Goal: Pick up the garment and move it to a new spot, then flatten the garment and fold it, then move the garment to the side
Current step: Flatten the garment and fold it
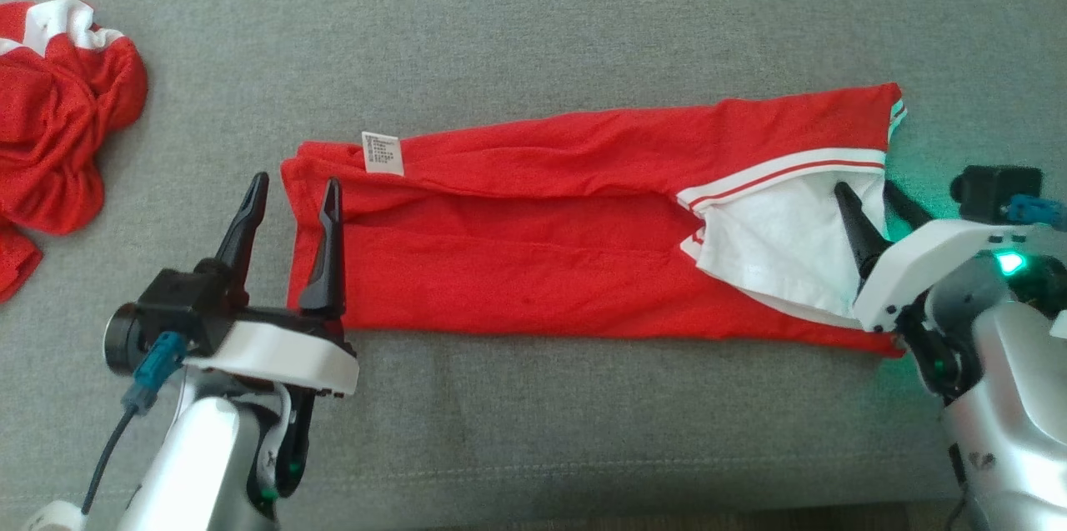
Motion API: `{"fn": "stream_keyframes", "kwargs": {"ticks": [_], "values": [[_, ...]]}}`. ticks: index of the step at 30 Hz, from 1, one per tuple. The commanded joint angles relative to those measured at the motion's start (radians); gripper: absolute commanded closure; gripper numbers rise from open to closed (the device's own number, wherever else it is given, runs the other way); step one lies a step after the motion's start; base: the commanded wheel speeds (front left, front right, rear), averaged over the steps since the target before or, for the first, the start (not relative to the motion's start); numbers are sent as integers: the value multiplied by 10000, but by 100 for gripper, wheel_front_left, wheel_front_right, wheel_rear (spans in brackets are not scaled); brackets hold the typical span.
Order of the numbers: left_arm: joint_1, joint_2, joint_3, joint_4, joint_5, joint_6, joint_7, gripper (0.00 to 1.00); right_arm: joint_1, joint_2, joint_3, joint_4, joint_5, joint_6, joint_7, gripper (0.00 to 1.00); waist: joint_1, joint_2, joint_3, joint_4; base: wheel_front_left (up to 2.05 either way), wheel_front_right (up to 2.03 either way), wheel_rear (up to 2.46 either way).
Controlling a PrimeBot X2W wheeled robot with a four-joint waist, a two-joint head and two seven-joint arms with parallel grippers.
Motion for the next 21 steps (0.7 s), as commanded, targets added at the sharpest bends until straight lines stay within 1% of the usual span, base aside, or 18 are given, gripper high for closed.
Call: {"fn": "stream_keyframes", "kwargs": {"ticks": [1, 4, 9, 15, 16, 21], "values": [[-367, 153, 345, -241, -25, -31, -131, 0, 284, 71, 433, -119, 91, -7, 213, 100, 0, 0, -4, -1, 0, 0, 0], [-367, 147, 348, -225, -24, -14, -156, 0, 385, 94, 404, -284, 143, -7, 137, 100, 0, 0, -20, -12, 0, 0, 0], [-314, 165, 370, -188, -42, 15, -187, 0, 535, 15, 9, -578, 78, -7, -113, 100, 0, 0, -144, -82, 0, 0, 0], [-180, 163, 364, -179, -94, 61, -204, 0, 868, -375, -713, -996, -90, -7, -301, 100, 0, 0, -368, -219, 0, 0, 0], [-180, 163, 364, -179, -94, 61, -204, 0, 868, -375, -713, -996, -90, -7, -301, 100, 0, 0, -368, -219, 0, 0, 0], [-170, 164, 338, -186, -134, 73, -209, 0, 1059, -825, -1414, -1248, -217, -7, -413, 100, 0, 0, -465, -258, 0, 0, 0]]}}
